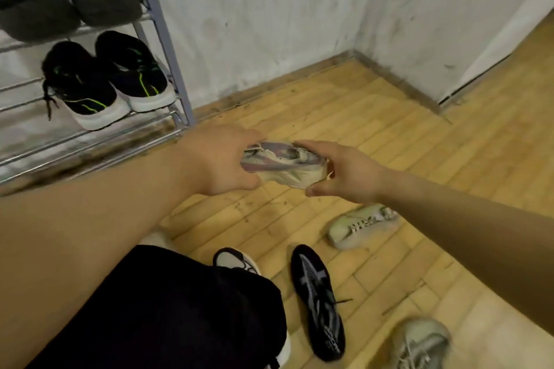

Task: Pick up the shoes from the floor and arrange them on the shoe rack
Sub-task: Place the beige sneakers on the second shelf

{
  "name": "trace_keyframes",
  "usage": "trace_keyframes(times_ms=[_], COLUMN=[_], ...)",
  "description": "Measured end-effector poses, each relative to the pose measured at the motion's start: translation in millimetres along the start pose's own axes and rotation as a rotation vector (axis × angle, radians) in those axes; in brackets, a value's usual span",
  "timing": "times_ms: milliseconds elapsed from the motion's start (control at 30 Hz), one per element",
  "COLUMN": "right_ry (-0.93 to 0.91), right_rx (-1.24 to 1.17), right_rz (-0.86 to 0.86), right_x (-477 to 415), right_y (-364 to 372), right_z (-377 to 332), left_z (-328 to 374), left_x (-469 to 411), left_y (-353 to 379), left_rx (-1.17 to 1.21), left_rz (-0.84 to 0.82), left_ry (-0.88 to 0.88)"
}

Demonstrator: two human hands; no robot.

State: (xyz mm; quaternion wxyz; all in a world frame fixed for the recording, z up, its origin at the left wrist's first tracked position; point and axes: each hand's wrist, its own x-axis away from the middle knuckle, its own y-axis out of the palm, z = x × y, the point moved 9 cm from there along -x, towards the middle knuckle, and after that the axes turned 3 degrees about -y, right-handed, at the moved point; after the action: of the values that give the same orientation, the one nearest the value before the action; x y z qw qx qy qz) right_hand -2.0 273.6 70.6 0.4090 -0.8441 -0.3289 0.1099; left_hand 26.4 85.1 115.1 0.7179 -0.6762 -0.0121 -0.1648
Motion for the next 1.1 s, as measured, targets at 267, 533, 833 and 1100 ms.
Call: trace_keyframes(times_ms=[267, 533, 833, 1100], right_ry=[0.233, 0.589, 1.352, 1.185], right_rx=[-0.117, -0.251, -0.259, -0.319], right_rz=[-0.032, -0.041, -0.046, 0.169], right_x=[60.6, 196.4, 366.9, 310.2], right_y=[30.0, 63.8, 176.3, 181.9], right_z=[76.0, 179.3, 322.6, 303.2], left_z=[64.5, 180.4, 190.8, 165.2], left_x=[-32.3, -45.4, -45.1, -52.5], left_y=[32.0, 66.6, 85.9, 83.4], left_rx=[-0.076, -0.176, -0.151, -0.129], left_rz=[-0.152, -0.239, -0.260, -0.210], left_ry=[0.129, 0.318, 0.319, 0.263])
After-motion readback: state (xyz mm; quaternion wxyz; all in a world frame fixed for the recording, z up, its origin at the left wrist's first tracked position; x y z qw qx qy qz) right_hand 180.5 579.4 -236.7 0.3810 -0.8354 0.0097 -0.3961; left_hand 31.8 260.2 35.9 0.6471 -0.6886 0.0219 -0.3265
